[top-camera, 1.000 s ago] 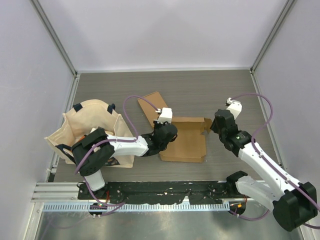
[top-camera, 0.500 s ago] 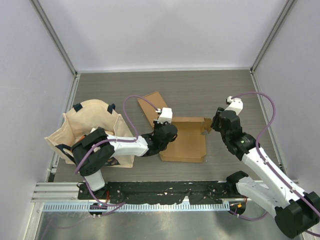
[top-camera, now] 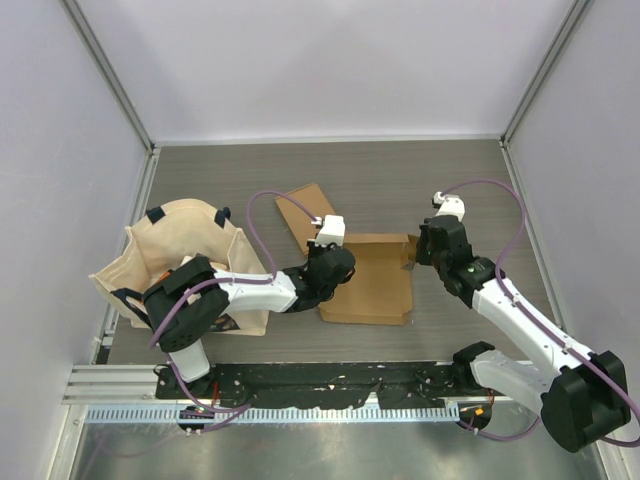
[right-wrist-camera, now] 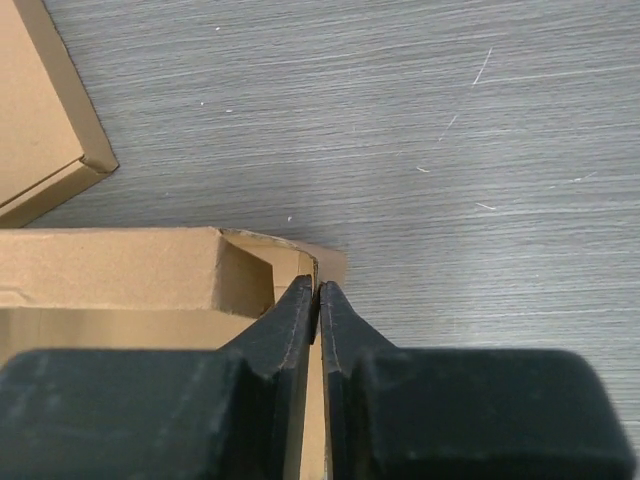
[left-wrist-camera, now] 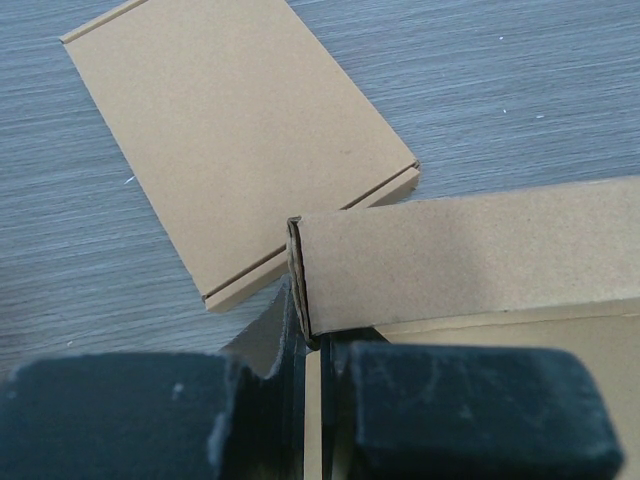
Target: Fold the paper box
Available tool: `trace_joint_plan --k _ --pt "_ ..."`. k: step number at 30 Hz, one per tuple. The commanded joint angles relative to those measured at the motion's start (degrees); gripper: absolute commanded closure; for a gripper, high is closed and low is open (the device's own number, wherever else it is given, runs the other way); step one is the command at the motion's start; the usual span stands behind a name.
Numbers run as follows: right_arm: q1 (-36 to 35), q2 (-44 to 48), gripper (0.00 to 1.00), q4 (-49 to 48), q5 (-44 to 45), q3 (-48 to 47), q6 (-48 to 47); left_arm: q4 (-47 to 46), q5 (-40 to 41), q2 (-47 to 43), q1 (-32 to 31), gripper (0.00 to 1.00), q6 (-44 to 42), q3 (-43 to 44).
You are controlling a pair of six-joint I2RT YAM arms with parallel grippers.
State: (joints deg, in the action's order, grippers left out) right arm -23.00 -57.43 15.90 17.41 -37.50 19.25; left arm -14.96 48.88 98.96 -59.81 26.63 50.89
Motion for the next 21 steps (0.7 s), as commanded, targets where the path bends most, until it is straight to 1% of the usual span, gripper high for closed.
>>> trace_joint_plan --k 1,3,4,6,7,9,11,15,17,20,21 --pt "0.2 0.4 0.90 -2.1 -3.2 -2.1 -0.8 3.6 -1.0 1.2 0.0 1.00 0.6 0.6" --pt "0.2 0.2 0.98 -1.2 -4.7 -2.6 0.2 3.6 -1.3 1.3 0.0 1.00 0.7 0.9" --pt "0.2 0.2 0.99 -0.8 -5.8 -3.3 2.4 3.6 -1.5 1.4 0.0 1.00 0.7 1.0" --pt "0.2 0.1 0.99 0.7 -8.1 -3.9 5.0 3.6 -1.5 1.7 0.0 1.00 0.7 1.3" --pt "0.2 -0.3 0.99 1.5 -9.1 -5.0 7.8 3.6 -1.5 1.7 -0.1 1.00 0.7 1.3" --pt "-0.2 -0.8 0.99 3.9 -9.9 -6.5 9.1 3.6 -1.5 1.9 -0.2 1.00 0.7 1.6" --pt "-2.0 -1.5 0.99 5.3 -8.5 -9.0 8.7 3.6 -1.5 1.9 -0.4 1.00 0.4 1.7" --pt "-2.3 -3.4 0.99 8.2 -8.7 -11.3 11.0 3.7 -1.4 1.8 -0.6 1.00 0.3 1.9" --pt "-2.3 -3.8 0.99 6.7 -9.3 -9.9 12.2 4.1 -2.0 1.7 -0.6 1.00 0.1 2.1" --pt "-2.3 -2.3 0.99 4.4 -6.7 -7.1 12.3 4.9 -2.5 0.5 -0.6 0.99 -0.5 1.9" --pt "-2.3 -1.5 0.99 3.6 -6.3 -6.2 11.1 5.1 -2.8 0.0 -0.6 0.94 -0.6 1.6"
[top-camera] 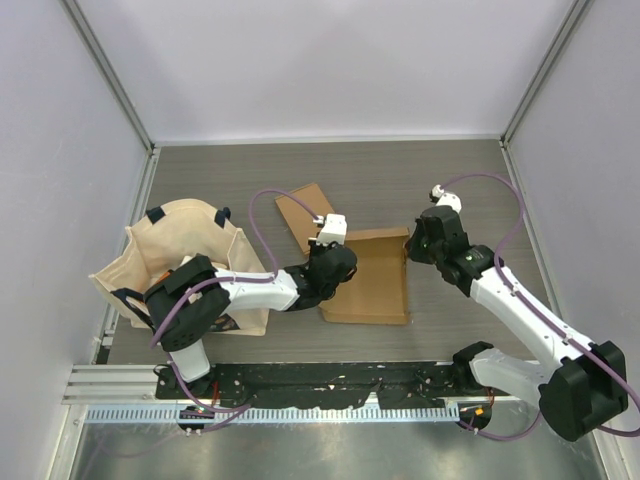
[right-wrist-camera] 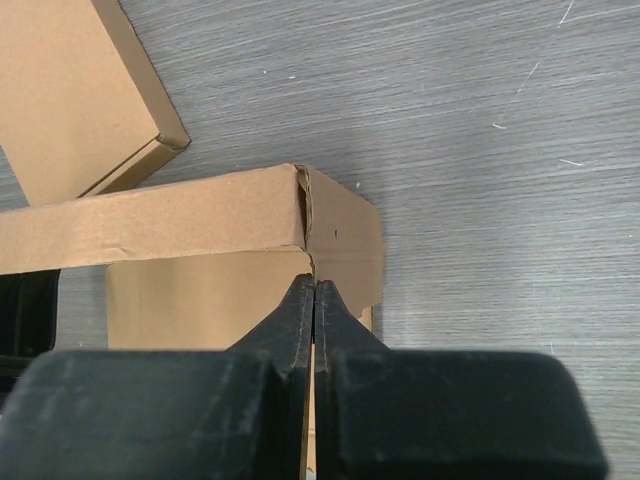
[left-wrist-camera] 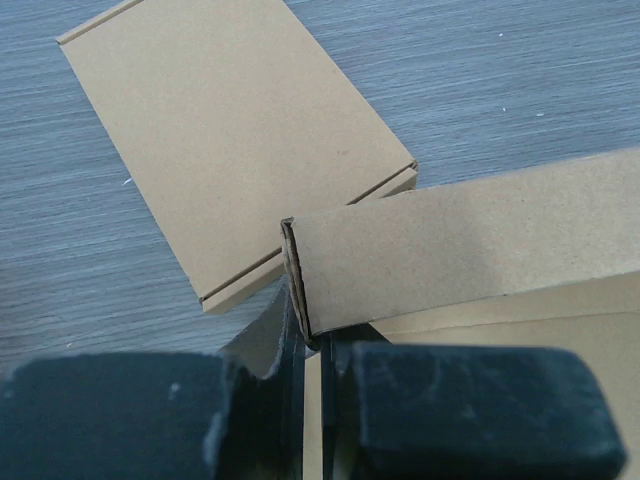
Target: Fold the paper box
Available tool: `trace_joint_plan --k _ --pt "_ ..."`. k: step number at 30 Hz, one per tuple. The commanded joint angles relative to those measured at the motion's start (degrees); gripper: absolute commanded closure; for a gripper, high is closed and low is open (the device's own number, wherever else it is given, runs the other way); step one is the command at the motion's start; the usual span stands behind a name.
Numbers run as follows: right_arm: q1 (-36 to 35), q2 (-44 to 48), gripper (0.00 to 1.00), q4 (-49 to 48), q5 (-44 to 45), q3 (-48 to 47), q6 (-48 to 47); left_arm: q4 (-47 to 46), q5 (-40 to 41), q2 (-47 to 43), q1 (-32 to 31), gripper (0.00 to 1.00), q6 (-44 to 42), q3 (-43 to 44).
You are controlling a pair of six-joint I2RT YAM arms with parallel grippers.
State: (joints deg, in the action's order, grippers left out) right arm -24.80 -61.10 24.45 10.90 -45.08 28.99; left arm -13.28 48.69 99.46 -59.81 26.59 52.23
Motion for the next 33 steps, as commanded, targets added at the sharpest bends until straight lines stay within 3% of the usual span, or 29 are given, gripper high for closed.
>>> trace_joint_plan --k 1,8,14,16,20,23,27,33 --pt "-0.5 2.8 0.99 -5.3 1.1 2.4 0.8 4.3 -2.6 -1.6 -0.6 0.91 -0.7 0.2" --pt "-0.5 4.3 0.99 -6.2 4.6 4.6 -1.7 7.7 -5.7 -10.1 -0.6 0.52 -0.4 -2.1" --pt "-0.4 5.5 0.99 -6.6 5.4 5.1 -0.8 9.3 -11.8 -22.8 -0.8 0.45 2.2 -7.6" --pt "-0.5 5.7 0.99 -6.7 5.1 5.2 -0.7 4.7 -16.5 -25.3 -1.0 0.47 1.3 -9.5" --pt "-0.7 5.4 0.99 -7.4 4.7 5.4 0.0 -9.5 -35.3 -24.2 -1.4 0.79 -2.4 -13.2" --pt "-0.6 4.8 0.99 -7.8 4.2 5.2 0.6 -12.6 -40.7 -16.1 -2.4 0.92 -2.9 -8.6" --pt "-0.6 4.1 0.99 -8.2 3.4 4.7 2.5 -20.0 -45.2 -6.3 -5.0 0.94 -5.1 -4.2" --pt "-0.8 3.4 0.99 -7.5 2.6 3.7 4.1 -23.5 -45.2 6.5 -6.7 1.00 -2.8 2.8"
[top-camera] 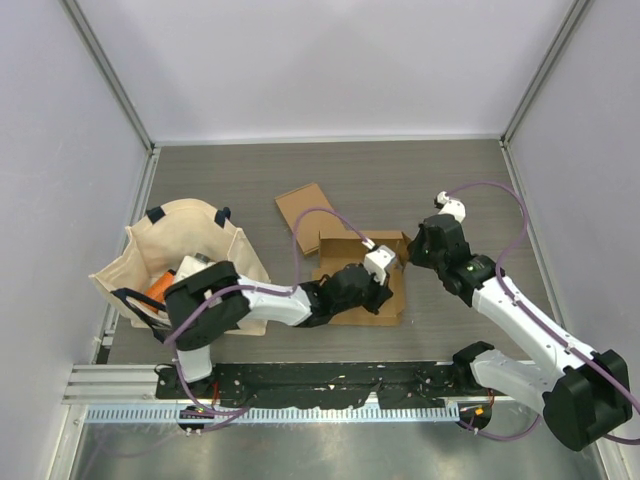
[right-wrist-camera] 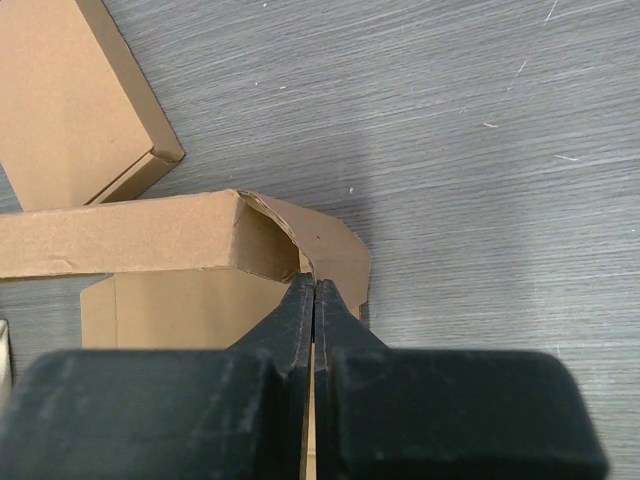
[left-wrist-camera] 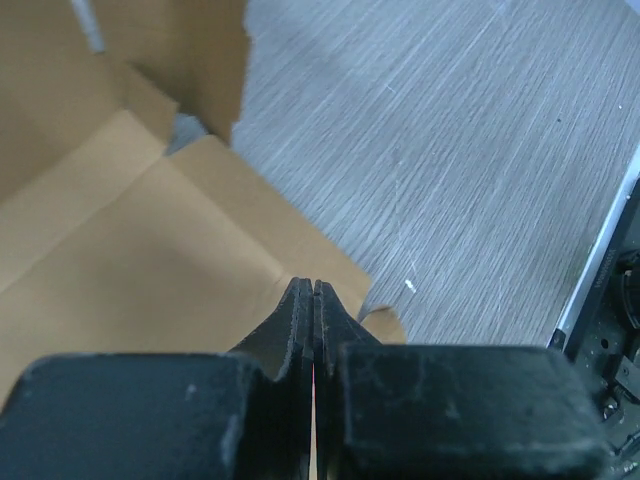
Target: Fold the paper box
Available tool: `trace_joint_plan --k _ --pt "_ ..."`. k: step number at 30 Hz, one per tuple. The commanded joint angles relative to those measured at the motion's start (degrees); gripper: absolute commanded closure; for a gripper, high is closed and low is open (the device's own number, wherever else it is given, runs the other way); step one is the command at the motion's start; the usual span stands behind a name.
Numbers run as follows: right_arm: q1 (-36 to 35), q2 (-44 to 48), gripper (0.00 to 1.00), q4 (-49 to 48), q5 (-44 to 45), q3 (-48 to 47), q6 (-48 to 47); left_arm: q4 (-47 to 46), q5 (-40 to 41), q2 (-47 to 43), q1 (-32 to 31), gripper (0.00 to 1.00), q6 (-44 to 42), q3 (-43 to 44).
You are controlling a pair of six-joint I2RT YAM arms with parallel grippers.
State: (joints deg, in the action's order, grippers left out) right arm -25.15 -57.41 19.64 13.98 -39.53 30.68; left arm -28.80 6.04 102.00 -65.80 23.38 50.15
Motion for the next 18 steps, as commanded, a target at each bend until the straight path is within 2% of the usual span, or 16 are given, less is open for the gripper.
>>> trace_joint_plan --k 1,13,18 --pt "-0.3 -0.3 0.99 -2.4 -0.6 -2.0 2.7 -7.9 -1.4 5.0 -0.8 1.00 0.9 5.4" --pt "-0.4 0.5 0.99 1.4 0.4 -3.7 3.7 -7.9 8.5 17.0 -0.7 1.00 2.9 8.5" --pt "-0.4 -3.4 0.99 5.7 -1.2 -8.1 9.9 -8.1 9.6 18.5 -0.7 1.00 4.1 7.9"
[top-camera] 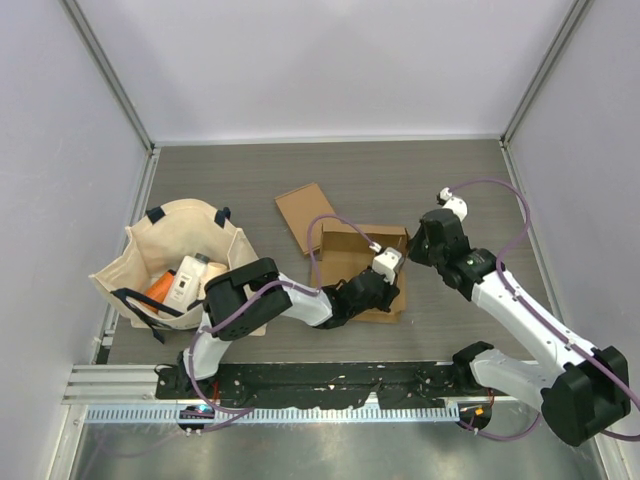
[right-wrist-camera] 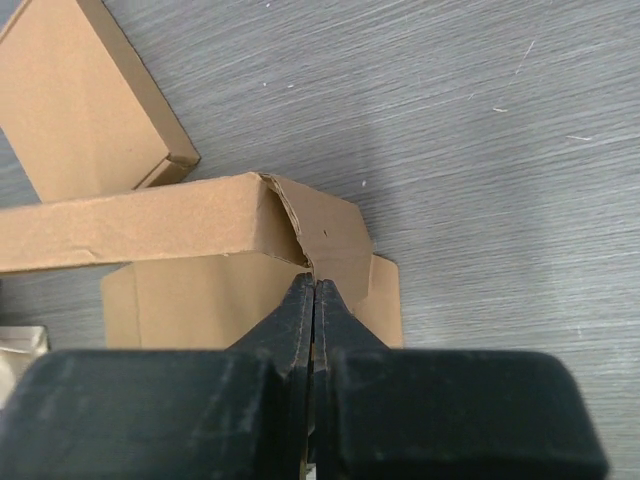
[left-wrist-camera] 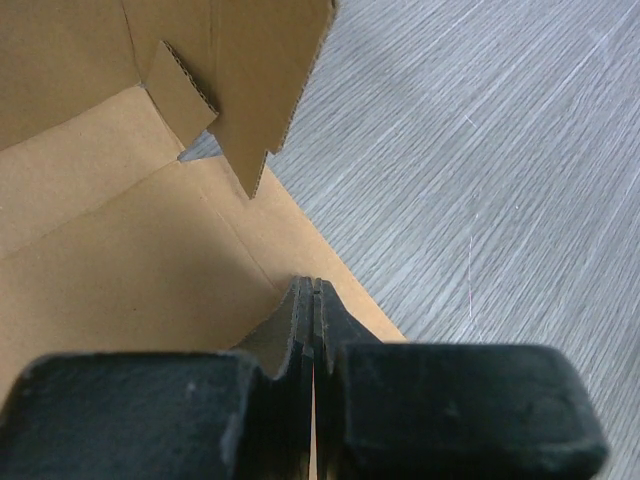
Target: Fold the paper box
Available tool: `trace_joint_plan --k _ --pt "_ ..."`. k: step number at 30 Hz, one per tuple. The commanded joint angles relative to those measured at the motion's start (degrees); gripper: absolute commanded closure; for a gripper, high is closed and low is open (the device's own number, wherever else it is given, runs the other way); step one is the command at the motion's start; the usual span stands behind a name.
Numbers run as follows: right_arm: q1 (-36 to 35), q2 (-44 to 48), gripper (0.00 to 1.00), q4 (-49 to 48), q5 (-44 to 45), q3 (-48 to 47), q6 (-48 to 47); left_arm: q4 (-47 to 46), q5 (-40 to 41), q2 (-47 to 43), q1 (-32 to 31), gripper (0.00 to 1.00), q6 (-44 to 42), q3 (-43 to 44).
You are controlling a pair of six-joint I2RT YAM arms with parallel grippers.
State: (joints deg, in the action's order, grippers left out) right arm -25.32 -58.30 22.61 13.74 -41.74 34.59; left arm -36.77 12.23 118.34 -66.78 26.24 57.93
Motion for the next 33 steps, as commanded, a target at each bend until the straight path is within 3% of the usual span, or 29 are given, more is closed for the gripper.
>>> trace_joint_plan --k 1,4,7,11,14,15,18,21,26,29,30,33 --pt "-0.4 -3.1 0.99 4.9 -0.7 -6.7 7.1 -0.3 3.4 2.2 0.3 1.00 1.4 -0.4" --pt "-2.4 -3.5 0.99 6.1 4.0 -6.7 13.5 -1.5 3.8 1.9 0.3 1.00 1.8 -1.6" --pt "-5.0 0.0 0.98 1.2 8.4 -1.9 19.0 -1.7 3.7 1.6 0.3 1.00 1.8 -1.9" --pt "-5.9 1.9 0.94 -3.6 9.0 3.8 20.3 -2.8 3.6 0.6 0.3 1.00 1.7 -2.6" --pt "-5.8 2.2 0.82 -6.7 4.8 4.4 16.0 -4.0 2.9 0.2 0.3 1.00 1.4 -3.4" --pt "-5.8 2.3 0.70 -6.3 3.9 3.8 14.8 -4.7 2.5 0.0 0.3 1.00 1.3 -3.7" --pt "-5.7 3.6 0.48 -0.7 2.6 0.2 8.5 -5.9 0.9 -0.4 0.3 1.00 1.2 -4.4" --pt "-5.2 8.3 0.35 4.9 2.2 -2.8 2.2 -6.6 0.0 -0.9 0.3 1.00 1.0 -4.9" --pt "-1.6 14.1 0.24 7.6 4.3 -4.3 -5.6 -5.2 -1.1 -4.1 0.3 1.00 -0.6 -5.9" --pt "5.1 10.3 0.22 7.2 3.4 -5.6 -8.0 -1.6 -0.7 -7.8 0.3 0.93 -1.8 -5.9" --pt "6.6 7.4 0.22 6.3 1.1 -5.8 -8.7 -0.7 -0.6 -9.2 0.3 0.82 -2.2 -6.2" --pt "10.6 2.1 0.22 1.0 -0.2 -5.5 -10.8 3.0 1.6 -14.9 0.2 0.64 -3.8 -7.1"
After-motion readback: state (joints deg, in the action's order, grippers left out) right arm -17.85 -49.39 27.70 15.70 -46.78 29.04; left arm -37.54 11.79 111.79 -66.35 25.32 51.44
